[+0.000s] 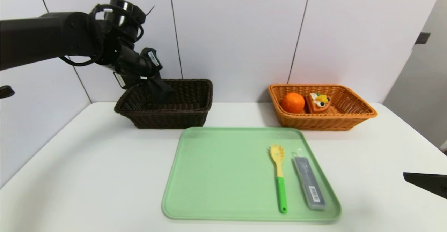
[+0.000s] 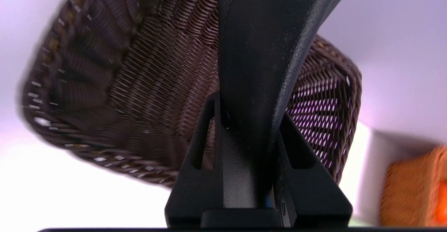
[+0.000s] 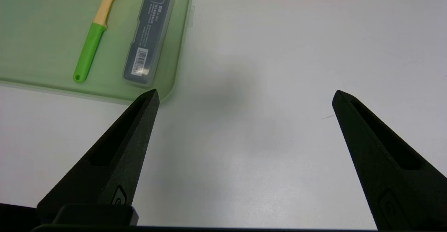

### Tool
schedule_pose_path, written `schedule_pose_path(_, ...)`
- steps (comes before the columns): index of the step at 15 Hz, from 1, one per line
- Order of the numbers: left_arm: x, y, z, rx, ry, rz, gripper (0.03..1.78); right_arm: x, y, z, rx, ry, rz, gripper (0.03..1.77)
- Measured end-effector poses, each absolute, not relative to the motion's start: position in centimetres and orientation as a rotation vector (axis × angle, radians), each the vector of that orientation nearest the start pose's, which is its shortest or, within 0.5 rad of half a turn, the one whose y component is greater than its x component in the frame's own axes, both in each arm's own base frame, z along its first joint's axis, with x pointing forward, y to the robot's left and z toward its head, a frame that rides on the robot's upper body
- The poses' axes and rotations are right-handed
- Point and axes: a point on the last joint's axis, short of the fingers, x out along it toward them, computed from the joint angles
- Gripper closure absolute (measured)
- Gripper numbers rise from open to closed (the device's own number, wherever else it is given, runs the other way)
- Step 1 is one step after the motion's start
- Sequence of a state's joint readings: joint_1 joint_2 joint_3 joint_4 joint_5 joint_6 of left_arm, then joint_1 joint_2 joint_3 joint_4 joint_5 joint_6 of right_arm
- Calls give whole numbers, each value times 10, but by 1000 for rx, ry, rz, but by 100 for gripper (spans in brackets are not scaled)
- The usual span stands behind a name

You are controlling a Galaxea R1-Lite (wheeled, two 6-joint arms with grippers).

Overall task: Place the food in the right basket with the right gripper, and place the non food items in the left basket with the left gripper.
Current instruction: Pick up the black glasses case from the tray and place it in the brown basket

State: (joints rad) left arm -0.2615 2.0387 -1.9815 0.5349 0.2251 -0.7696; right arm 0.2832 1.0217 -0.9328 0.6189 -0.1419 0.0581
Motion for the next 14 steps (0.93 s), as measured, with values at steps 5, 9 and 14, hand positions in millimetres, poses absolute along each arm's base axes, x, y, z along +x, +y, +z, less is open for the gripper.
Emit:
schedule_pose_path(5,413,-93,251,-840,524,277,141,98,25,243,-104,719,116,9)
schedule_pose_path(9,420,-91,244,-933,545,264,142,98,25,239,-106,733,115,9)
schedule_pose_path(14,423,-90,237,-966,573,272,142,98,25,236,-107,742,117,9)
